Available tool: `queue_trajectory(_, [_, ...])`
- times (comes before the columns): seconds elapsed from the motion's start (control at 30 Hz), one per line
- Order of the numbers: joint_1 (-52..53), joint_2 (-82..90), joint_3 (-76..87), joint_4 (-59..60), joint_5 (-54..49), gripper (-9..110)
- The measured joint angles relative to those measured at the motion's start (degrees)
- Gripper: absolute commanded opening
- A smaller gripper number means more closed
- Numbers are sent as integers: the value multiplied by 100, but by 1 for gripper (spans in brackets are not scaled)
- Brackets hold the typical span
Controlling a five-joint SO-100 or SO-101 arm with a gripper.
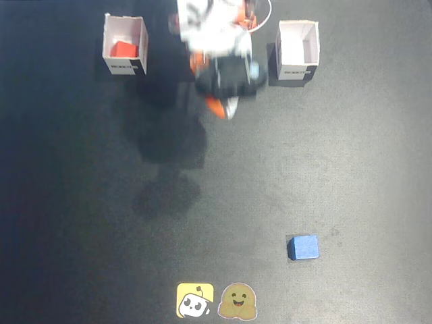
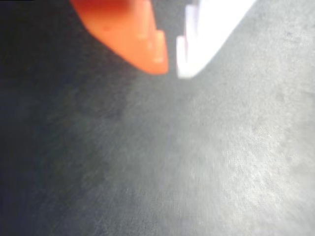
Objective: Put the red cube in the right box and the blue cube in the left box.
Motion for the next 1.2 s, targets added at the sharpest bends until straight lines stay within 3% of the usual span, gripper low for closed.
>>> queue_trajectory(0.5, [-1178,-2733,-1213,-1591,765,2])
queue_trajectory(1.2, [-1881,-4808,-2452,-2303,1354,13])
